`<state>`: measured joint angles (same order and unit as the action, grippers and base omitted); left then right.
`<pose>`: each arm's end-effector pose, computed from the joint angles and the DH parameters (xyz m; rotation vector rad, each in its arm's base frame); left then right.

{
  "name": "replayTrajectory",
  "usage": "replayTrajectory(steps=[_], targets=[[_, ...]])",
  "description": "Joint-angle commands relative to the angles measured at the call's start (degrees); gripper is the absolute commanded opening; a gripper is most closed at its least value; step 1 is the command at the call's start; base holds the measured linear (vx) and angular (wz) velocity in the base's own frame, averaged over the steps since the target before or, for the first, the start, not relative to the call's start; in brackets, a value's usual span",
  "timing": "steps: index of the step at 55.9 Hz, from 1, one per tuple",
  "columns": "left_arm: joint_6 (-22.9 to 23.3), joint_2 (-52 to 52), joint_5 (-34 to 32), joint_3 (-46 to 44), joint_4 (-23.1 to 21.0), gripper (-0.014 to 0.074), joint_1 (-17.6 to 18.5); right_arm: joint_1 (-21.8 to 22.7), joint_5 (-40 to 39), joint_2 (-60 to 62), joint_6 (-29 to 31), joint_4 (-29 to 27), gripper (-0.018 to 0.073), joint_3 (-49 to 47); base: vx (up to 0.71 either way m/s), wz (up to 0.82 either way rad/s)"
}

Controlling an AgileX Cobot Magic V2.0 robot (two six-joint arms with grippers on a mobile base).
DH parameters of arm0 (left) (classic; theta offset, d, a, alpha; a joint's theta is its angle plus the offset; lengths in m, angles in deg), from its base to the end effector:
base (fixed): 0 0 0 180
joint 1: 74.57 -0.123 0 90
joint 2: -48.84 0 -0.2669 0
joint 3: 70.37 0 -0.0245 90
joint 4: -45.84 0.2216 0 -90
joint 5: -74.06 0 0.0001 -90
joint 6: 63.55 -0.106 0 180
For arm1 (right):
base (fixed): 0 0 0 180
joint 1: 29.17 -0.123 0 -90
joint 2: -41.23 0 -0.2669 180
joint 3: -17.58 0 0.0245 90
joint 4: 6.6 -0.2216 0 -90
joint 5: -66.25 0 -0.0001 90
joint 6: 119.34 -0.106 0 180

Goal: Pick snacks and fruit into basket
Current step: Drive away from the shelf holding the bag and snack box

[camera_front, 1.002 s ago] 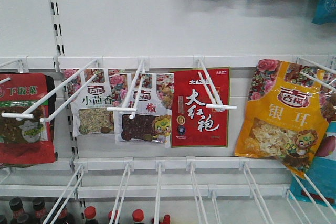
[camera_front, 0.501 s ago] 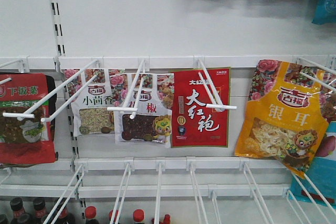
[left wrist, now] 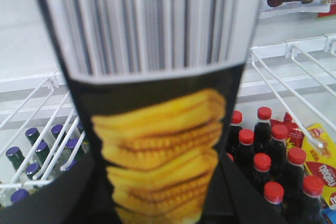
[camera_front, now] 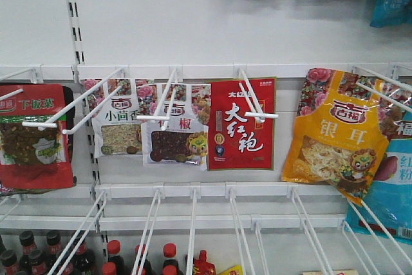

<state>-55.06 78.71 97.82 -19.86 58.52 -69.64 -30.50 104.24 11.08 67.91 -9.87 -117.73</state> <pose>0.0860 0.0020 0.2922 0.0644 1.8068 0.0579 0.0742 0.0055 0.2975 -0.1260 1.9642 -0.0036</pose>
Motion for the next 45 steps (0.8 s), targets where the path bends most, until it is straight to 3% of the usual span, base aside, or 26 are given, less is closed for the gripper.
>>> replayTrajectory(steps=[1, 45], targets=[[0.28, 0.33, -5.94, -2.20, 0.33, 0.0127, 0.02, -0.13, -5.52, -0.34, 0.03, 0.02, -0.0009, -1.71, -0.17, -0.02], [0.28, 0.33, -5.94, -2.20, 0.33, 0.0127, 0.02, -0.13, -5.45, -0.34, 0.14, 0.02, -0.0009, -1.71, -0.24, -0.12]])
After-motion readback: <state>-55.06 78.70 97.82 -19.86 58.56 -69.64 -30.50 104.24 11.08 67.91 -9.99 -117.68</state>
